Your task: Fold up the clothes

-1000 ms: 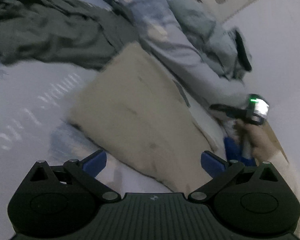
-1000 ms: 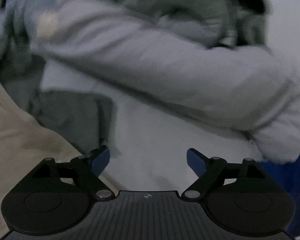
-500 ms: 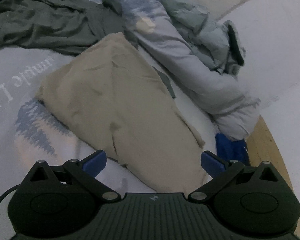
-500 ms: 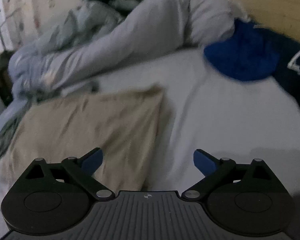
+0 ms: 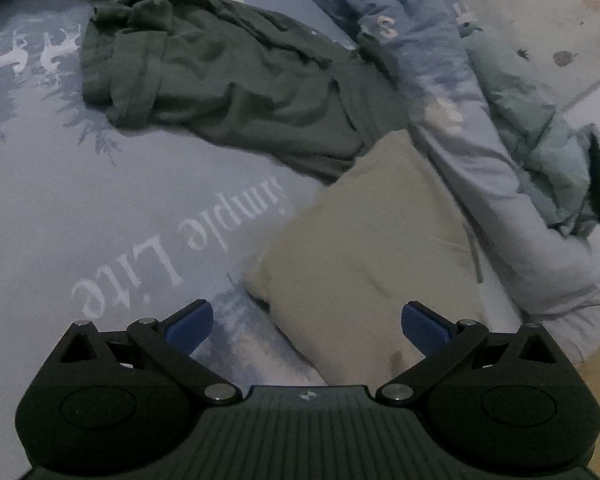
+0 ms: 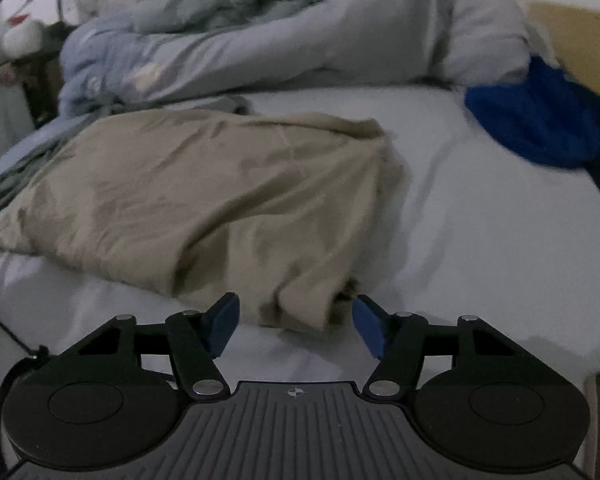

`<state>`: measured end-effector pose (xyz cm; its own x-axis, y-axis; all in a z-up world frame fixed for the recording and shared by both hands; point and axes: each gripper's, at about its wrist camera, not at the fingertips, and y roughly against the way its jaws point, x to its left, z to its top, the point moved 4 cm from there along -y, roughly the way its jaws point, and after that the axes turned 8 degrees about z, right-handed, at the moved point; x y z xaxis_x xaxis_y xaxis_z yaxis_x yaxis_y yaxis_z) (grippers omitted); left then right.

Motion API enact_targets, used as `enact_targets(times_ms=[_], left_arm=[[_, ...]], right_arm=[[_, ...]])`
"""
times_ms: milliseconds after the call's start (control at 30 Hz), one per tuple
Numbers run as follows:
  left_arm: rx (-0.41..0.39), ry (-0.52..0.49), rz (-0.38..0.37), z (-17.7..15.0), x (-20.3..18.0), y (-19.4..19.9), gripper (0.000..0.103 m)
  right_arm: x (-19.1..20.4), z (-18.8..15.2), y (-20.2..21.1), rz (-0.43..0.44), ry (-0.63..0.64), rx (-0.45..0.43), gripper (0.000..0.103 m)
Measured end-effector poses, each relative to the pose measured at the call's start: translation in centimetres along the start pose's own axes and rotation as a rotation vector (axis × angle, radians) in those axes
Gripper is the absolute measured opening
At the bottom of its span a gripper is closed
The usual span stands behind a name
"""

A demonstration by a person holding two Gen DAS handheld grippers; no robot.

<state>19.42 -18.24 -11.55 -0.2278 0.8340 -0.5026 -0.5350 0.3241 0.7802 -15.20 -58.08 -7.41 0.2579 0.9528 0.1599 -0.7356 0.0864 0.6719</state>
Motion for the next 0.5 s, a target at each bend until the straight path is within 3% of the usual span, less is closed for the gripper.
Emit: enact_targets(times_ms=[200, 267, 300, 333, 367, 400, 433, 467, 500], left_arm=[[0.034, -0.050, 0.016, -0.1, -1.6, -2.1, 0.102], [0.024, -0.050, 0.034, 0.3, -1.9, -2.5, 0.093], [0.014, -0.031, 0.042, 0.5, -1.9, -2.5, 0.078], [0.016, -0.008, 0.049, 0.6, -1.7, -2.6, 0.052], [0.018, 0.016, 0.057, 0.8, -1.5, -2.7, 0.039], [0.020, 0.037, 0.062, 0.9, -1.3, -2.7, 0.017], [0.016, 0.037, 0.050, 1.1, -1.4, -2.7, 0.011], [0.010, 0.033, 0.029, 1.3, -1.6, -2.6, 0.011], [0.003, 0.028, 0.009, 1.5, -1.8, -2.5, 0.011]], right_arm=[[-0.3, 0.3, -0.4, -0.018, -0.016, -0.002, 0.061], [-0.5, 0.0, -0.7, -0.022, -0.007, 0.012, 0.058], [-0.4, -0.1, -0.8, -0.024, 0.002, 0.019, 0.056], [-0.3, -0.3, -0.9, -0.024, 0.014, 0.025, 0.051], [-0.1, -0.5, -1.0, -0.023, 0.029, 0.030, 0.043], [-0.1, -0.5, -1.1, -0.026, 0.038, 0.032, 0.038], [-0.1, -0.6, -1.1, -0.032, 0.045, 0.034, 0.022], [-0.2, -0.7, -1.1, -0.036, 0.051, 0.037, 0.013], [-0.5, -0.8, -0.9, -0.037, 0.054, 0.041, 0.013]])
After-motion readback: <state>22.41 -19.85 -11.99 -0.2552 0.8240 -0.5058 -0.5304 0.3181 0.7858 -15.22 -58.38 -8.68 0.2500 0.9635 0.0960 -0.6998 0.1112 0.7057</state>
